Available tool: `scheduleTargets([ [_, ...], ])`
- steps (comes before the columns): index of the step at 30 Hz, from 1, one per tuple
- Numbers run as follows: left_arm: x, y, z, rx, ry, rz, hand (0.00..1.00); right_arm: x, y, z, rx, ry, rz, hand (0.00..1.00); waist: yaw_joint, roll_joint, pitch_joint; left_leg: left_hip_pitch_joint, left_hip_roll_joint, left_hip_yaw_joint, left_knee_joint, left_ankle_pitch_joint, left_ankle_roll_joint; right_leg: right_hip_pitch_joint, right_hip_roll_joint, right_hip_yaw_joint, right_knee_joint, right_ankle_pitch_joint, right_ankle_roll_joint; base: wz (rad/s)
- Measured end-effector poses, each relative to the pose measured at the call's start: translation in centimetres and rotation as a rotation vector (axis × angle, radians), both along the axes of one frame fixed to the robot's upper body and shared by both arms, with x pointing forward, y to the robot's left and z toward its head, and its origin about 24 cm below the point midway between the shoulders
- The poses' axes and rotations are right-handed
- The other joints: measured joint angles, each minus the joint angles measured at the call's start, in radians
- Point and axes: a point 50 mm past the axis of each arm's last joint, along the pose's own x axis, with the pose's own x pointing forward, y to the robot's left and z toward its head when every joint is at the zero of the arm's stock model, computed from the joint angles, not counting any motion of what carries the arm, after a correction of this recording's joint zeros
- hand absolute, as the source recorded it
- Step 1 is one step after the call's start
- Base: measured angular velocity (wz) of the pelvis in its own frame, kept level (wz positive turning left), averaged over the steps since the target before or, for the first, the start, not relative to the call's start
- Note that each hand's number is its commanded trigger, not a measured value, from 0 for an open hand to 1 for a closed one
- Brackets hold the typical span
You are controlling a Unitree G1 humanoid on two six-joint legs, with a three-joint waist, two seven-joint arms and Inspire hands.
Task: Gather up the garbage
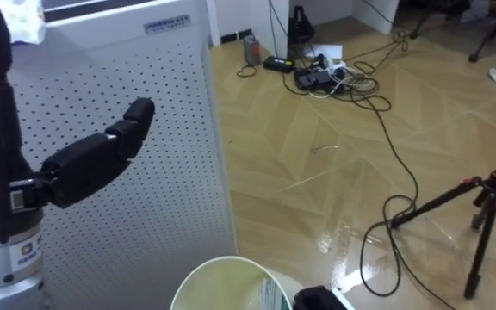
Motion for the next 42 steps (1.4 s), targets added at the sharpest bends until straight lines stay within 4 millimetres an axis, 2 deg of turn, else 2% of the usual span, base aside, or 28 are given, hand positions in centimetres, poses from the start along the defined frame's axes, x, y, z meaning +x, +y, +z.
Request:
scheduleTargets([
  [1, 0.0, 0.3, 0.0, -0.014, -0.012, 0.016, 0.0, 0.4, 0.1, 0.2, -0.01, -0.011, 0.018, 1.0, 0.006, -0.001, -0.0058, -0.017, 0.01, -0.035, 0.009, -0.013, -0.019, -0.042, -0.014, 0.003, -0.049, 0.056, -0.068, -0.31],
  [2, 0.0, 0.5, 0.1, -0.017, -0.014, 0.022, 0.0, 0.4, 0.2, 0.2, -0.019, -0.013, 0.023, 1.0, -0.004, 0.005, -0.0056, -0.032, 0.017, -0.031, 0.016, -0.018, -0.031, -0.031, -0.008, -0.012, -0.056, 0.071, -0.065, 0.13],
  [3, 0.0, 0.4, 0.1, 0.003, -0.007, 0.016, 0.0, 0.0, 0.0, 0.0, -0.033, -0.006, 0.023, 1.0, -0.039, 0.003, -0.0048, -0.04, 0.018, 0.025, 0.013, -0.01, -0.037, -0.008, -0.007, -0.06, -0.084, 0.076, -0.071, 0.72],
  [4, 0.0, 0.3, 0.1, 0.017, 0.0, 0.004, 0.0, -0.5, -0.2, -0.2, -0.033, 0.008, 0.016, 1.0, -0.055, -0.001, -0.0017, -0.033, 0.018, 0.102, 0.001, -0.004, -0.033, 0.016, -0.005, -0.078, -0.098, 0.076, -0.071, 0.7],
  [6, -0.1, 0.4, 0.1, 0.023, -0.009, 0.002, 0.0, -0.6, -0.6, -0.3, -0.043, 0.013, 0.006, 1.0, -0.055, -0.008, 0.0016, -0.016, 0.019, 0.168, -0.008, 0.014, -0.026, 0.042, -0.007, -0.08, -0.111, 0.075, -0.07, 0.42],
  [9, -0.1, 0.8, 0.2, 0.021, -0.019, 0.02, 0.0, -0.5, -1.5, 0.0, -0.085, 0.008, 0.02, 1.0, -0.045, -0.016, 0.0021, -0.014, 0.013, 0.165, -0.003, 0.015, -0.026, 0.057, -0.006, -0.094, -0.134, 0.077, -0.068, 0.22],
  [15, -0.2, 1.3, 0.3, 0.047, -0.037, 0.059, 0.0, -0.1, -0.6, 0.2, -0.048, -0.013, 0.018, 1.0, -0.044, -0.013, 0.0009, -0.022, -0.003, 0.148, 0.004, 0.021, -0.017, 0.061, -0.016, -0.104, -0.135, 0.081, -0.06, 0.08],
  [17, -0.2, 1.8, 0.4, 0.058, -0.043, 0.082, 0.0, 0.0, -0.5, 0.4, -0.041, -0.021, 0.027, 1.0, -0.042, -0.007, -0.0001, -0.021, -0.007, 0.147, 0.003, 0.023, -0.014, 0.062, -0.019, -0.104, -0.137, 0.082, -0.059, 0.02],
  [21, -0.3, 2.6, 0.5, 0.052, -0.052, 0.12, 0.0, 0.0, -0.6, 0.5, -0.047, -0.026, 0.025, 1.0, -0.043, 0.018, -0.0066, -0.018, -0.019, 0.147, 0.001, 0.027, -0.008, 0.079, -0.02, -0.098, -0.168, 0.093, -0.044, 0.07],
  [25, -0.8, 4.0, -0.2, 0.07, -0.017, 0.186, 0.0, -0.3, -0.7, 0.3, -0.05, -0.016, 0.023, 1.0, -0.045, 0.033, -0.0069, -0.014, -0.031, 0.147, 0.0, 0.028, -0.007, 0.087, -0.03, -0.1, -0.169, 0.091, -0.035, 0.03],
  [34, -0.8, 4.7, -0.3, 0.085, -0.005, 0.22, 0.0, -0.5, -0.8, 0.3, -0.051, -0.015, 0.025, 1.0, -0.047, 0.033, -0.0068, -0.012, -0.033, 0.15, -0.007, 0.026, -0.004, 0.094, -0.032, -0.094, -0.168, 0.089, -0.031, 0.05],
  [42, 0.1, 5.8, -1.6, 0.08, 0.084, 0.282, 0.0, -0.5, -1.0, 0.3, -0.054, -0.009, 0.028, 1.0, -0.049, 0.033, -0.0053, -0.009, -0.032, 0.171, -0.006, 0.026, 0.002, 0.093, -0.035, -0.088, -0.165, 0.09, -0.03, 0.0],
])
